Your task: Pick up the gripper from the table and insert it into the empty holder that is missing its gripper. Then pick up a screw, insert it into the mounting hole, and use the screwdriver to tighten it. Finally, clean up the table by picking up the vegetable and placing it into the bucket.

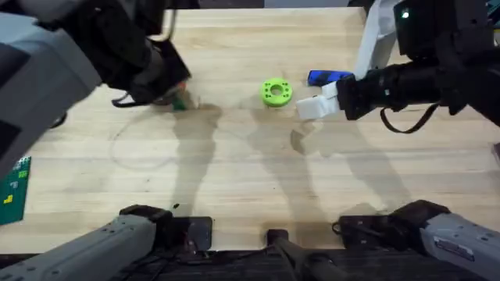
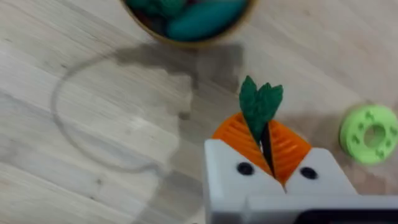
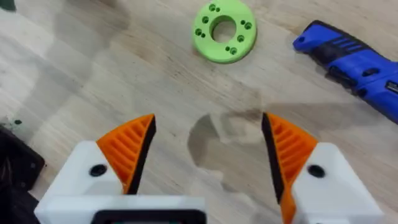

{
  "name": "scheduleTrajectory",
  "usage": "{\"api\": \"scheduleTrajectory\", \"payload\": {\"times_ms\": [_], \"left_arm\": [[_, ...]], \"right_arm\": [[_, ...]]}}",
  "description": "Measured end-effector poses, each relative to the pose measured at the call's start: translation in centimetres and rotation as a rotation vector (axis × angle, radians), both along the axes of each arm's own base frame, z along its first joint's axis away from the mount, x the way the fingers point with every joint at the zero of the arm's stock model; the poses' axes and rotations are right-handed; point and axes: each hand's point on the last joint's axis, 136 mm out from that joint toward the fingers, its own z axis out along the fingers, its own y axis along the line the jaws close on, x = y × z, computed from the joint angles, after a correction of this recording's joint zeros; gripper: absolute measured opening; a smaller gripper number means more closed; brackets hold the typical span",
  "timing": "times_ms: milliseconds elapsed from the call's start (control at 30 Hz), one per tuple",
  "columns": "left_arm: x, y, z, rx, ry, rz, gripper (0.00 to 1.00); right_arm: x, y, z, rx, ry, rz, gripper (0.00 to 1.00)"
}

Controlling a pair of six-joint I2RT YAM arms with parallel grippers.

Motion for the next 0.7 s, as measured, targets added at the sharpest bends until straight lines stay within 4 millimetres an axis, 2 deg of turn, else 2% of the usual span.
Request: {"api": "scheduleTrajectory", "payload": {"times_ms": [100, 267, 467, 533, 567, 600, 633, 700], "left_arm": [[1.0, 2.8, 0.2, 0.01, -0.03, 0.084, 0.028], [3.3, 6.2, 1.5, -0.006, -0.144, 0.184, 0.028], [5.6, 7.8, 2.8, -0.02, -0.253, 0.225, 0.028], [6.3, 7.9, 2.3, -0.023, -0.252, 0.224, 0.028], [7.0, 7.7, 0.8, -0.031, -0.218, 0.219, 0.028], [7.2, 7.7, 0.3, -0.033, -0.21, 0.217, 0.03], [7.5, 7.7, -0.1, -0.033, -0.204, 0.213, 0.08], [8.1, 7.7, -0.5, -0.033, -0.207, 0.211, 0.371]], "right_arm": [[0.0, 0.0, 0.0, 0.0, 0.0, 0.0, 0.989], [0.0, 0.0, 0.0, 0.0, 0.0, 0.0, 0.989], [0.0, 0.0, 0.0, 0.0, 0.0, 0.0, 0.989], [0.0, 0.0, 0.0, 0.0, 0.0, 0.0, 0.989], [0.0, 0.0, 0.0, 0.0, 0.0, 0.0, 0.989], [0.0, 0.0, 0.0, 0.0, -0.001, 0.0, 0.989], [0.0, 0.0, 0.0, 0.0, 0.0, 0.0, 0.989], [0.0, 0.0, 0.0, 0.0, 0.0, 0.0, 0.989]]}}
